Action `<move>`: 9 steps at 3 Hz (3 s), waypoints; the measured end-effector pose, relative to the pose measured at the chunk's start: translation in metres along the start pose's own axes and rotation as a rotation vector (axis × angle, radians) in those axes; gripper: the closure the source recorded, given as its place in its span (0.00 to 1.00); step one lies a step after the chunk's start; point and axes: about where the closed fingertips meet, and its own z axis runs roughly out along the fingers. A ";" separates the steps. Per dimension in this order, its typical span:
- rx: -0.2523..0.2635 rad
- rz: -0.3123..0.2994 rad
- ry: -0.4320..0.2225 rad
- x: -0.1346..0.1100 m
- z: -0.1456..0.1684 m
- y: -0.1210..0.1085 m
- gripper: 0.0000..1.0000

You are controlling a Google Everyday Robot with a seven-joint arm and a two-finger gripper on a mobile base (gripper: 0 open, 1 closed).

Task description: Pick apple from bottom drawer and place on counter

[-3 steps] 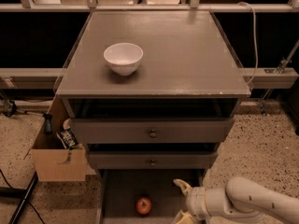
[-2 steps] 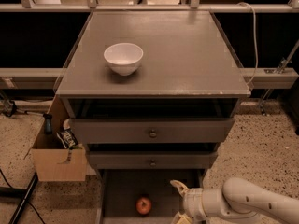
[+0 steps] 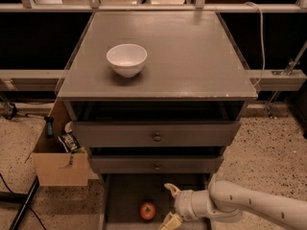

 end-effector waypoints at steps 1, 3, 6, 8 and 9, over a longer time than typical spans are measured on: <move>0.026 0.021 -0.029 0.016 0.026 -0.016 0.00; 0.088 0.074 -0.091 0.054 0.087 -0.053 0.00; 0.071 0.112 -0.087 0.089 0.147 -0.079 0.00; 0.044 0.102 -0.014 0.115 0.180 -0.095 0.00; 0.023 0.057 -0.039 0.108 0.177 -0.083 0.00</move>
Offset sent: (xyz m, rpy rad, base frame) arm 0.0566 0.0238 -0.1074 0.0682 -0.0120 -0.1707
